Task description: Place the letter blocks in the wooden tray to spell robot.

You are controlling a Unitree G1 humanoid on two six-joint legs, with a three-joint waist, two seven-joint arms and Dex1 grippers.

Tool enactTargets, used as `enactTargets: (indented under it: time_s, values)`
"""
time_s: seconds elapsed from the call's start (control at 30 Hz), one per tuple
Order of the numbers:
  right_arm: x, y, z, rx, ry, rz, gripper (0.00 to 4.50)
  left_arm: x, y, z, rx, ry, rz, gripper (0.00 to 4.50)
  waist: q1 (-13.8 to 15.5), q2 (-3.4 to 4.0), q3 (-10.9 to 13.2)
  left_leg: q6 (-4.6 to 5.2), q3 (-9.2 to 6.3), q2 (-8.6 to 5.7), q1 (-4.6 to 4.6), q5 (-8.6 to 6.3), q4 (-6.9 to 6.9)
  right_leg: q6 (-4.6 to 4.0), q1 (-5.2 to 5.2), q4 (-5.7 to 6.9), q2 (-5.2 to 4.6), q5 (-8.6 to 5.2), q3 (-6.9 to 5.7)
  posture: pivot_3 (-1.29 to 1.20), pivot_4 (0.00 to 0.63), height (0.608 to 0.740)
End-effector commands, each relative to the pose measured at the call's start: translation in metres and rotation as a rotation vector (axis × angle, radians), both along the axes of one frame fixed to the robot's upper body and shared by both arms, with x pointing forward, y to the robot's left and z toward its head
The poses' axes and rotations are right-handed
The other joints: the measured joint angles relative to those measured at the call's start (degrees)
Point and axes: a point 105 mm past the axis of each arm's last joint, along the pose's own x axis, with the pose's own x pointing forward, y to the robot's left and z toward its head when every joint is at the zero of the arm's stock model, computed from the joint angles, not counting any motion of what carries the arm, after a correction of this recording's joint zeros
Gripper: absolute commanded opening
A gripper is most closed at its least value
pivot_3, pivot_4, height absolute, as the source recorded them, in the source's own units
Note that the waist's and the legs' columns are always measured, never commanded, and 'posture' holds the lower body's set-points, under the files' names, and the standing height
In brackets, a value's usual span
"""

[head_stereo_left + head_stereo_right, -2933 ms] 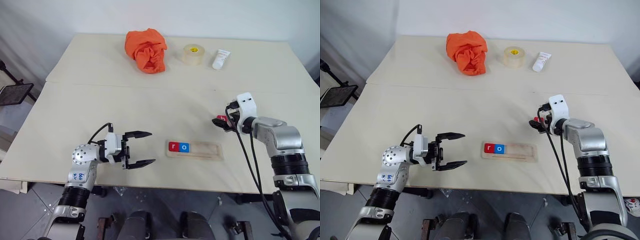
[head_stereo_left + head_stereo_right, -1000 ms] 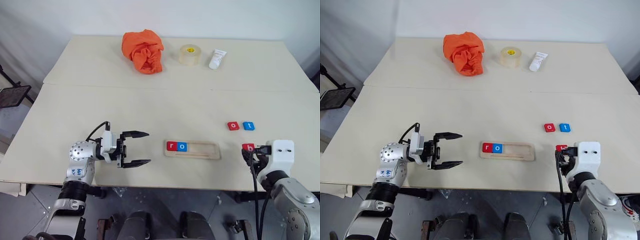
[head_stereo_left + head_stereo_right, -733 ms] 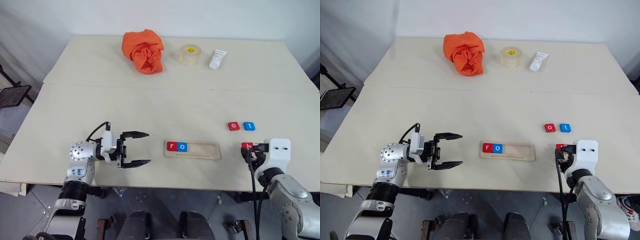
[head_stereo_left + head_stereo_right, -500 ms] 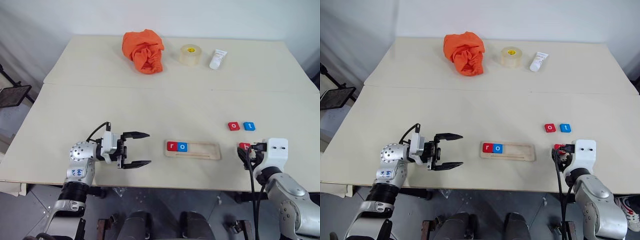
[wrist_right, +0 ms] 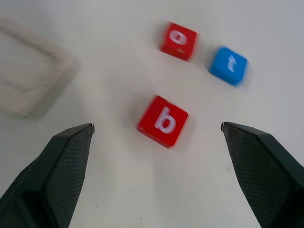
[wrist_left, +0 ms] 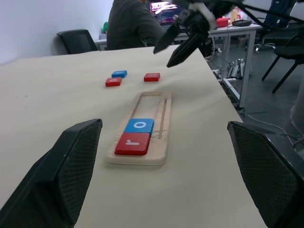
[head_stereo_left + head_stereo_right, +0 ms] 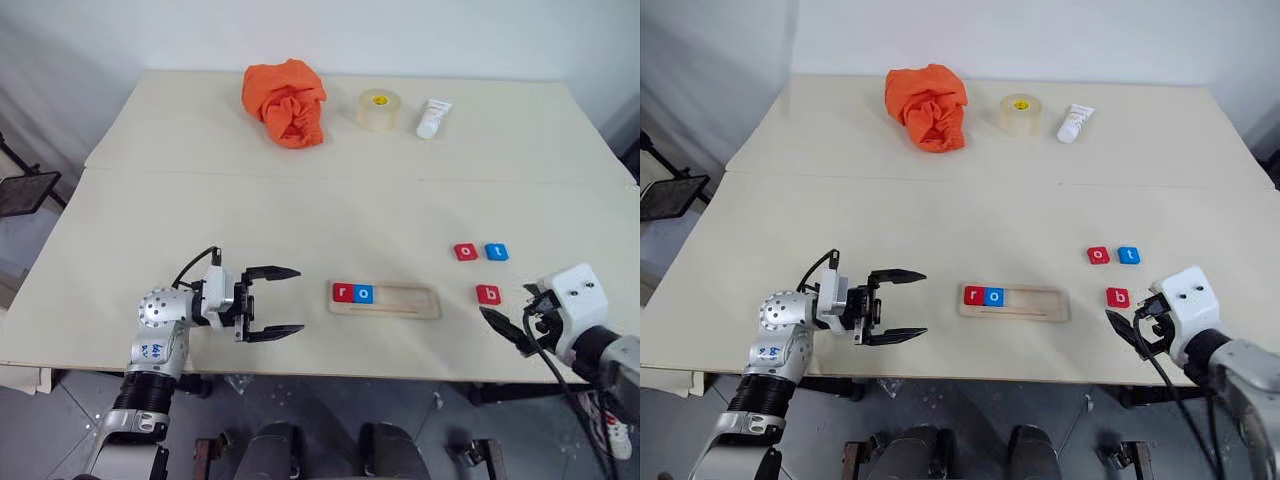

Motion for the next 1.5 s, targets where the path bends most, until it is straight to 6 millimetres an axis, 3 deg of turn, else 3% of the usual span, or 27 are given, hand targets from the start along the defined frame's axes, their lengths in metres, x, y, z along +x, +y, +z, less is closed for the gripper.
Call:
enactTargets:
  time_s: [0.03,0.27,0.73,0.83,1.07,1.13,1.33,1.5]
  values:
    - [0.005,-0.005,0.017,-0.11,-0.004,0.153,4.48,-0.006,-0.001,0.007,-0.022,-0.024,-0.01,4.5,0.03,0.01,0.02,0.0,0.01,-0.02,-0.01,0.0,0.02,0.0,0.0,-0.01,-0.01,0.0,0.01,0.0,0.15,0.74]
    - [0.025,-0.015,0.006,-0.296,0.191,0.458,4.48,-0.01,0.001,0.006,-0.025,-0.027,0.008,4.5,-0.04,-0.01,0.03,0.04,0.03,0.03,-0.01,0.02,0.05,0.01,0.17,-0.35,0.0,0.01,-0.08,0.0,0.15,0.74]
    - [0.053,-0.019,-0.016,-0.336,0.297,0.53,4.48,-0.02,0.004,0.006,-0.028,-0.03,0.062,4.5,0.04,-0.01,0.04,0.03,-0.2,0.01,-0.1,0.01,0.12,0.03,0.25,-0.39,-0.05,0.02,-0.34,0.0,0.15,0.74]
    - [0.053,-0.021,-0.019,-0.336,0.321,0.522,3.9,-0.02,0.002,0.006,-0.03,-0.032,0.062,4.5,-0.01,-0.01,0.04,0.03,-0.21,0.0,-0.09,0.01,0.14,0.03,0.3,-0.41,-0.05,0.02,-0.36,0.0,0.15,0.74]
    - [0.062,-0.02,-0.014,-0.308,0.312,0.502,1.57,-0.015,0.0,0.007,-0.032,-0.034,0.058,4.5,-0.06,-0.01,0.04,0.02,-0.21,0.01,-0.03,0.01,0.16,0.03,0.37,-0.42,-0.04,0.02,-0.36,0.0,0.15,0.74]
    - [0.065,-0.019,-0.006,-0.302,0.291,0.485,1.47,-0.014,0.001,0.007,-0.03,-0.035,0.056,4.5,-0.06,-0.01,0.04,0.02,-0.21,0.01,-0.03,0.01,0.16,0.03,0.37,-0.42,-0.04,0.02,-0.36,0.0,0.15,0.74]
    - [0.066,0.014,0.036,-0.233,0.201,0.461,1.47,-0.011,0.004,0.006,-0.026,-0.035,0.052,4.5,-0.01,0.03,0.05,0.01,-0.21,0.01,-0.1,0.01,0.16,0.03,0.26,-0.39,-0.05,0.02,-0.34,0.0,0.15,0.74]
    - [0.061,0.065,0.05,-0.234,0.201,0.539,1.47,-0.005,0.004,0.006,-0.025,-0.04,0.049,4.5,-0.08,0.03,0.04,-0.01,-0.27,0.02,-0.11,0.0,0.15,0.03,0.24,-0.38,-0.05,0.02,-0.34,0.0,0.15,0.74]
